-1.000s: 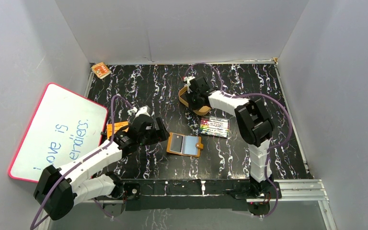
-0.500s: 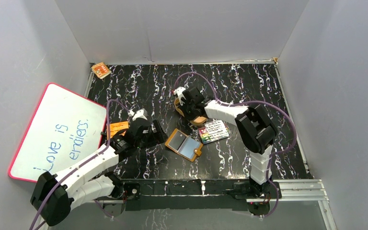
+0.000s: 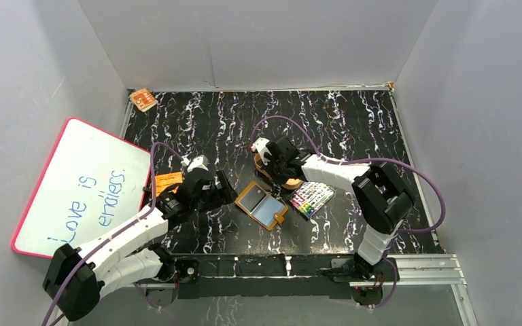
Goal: Put the credit cards into the card holder
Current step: Adjust the storage box at the center of the board.
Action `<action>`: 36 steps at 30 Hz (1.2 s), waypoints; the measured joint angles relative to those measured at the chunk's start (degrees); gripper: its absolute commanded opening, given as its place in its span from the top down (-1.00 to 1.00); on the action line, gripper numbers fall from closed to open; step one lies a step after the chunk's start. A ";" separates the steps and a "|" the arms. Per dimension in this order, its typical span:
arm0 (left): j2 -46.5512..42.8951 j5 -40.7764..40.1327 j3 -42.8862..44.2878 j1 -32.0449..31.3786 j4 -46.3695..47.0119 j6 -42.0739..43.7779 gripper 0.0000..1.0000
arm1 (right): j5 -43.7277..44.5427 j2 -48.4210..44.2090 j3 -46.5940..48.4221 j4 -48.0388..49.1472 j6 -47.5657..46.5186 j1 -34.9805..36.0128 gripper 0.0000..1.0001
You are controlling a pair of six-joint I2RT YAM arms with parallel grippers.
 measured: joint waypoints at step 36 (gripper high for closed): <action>44.19 6.14 34.73 10.29 8.07 18.99 -0.62 | 1.75 -21.55 -3.93 0.50 44.98 -8.72 -0.20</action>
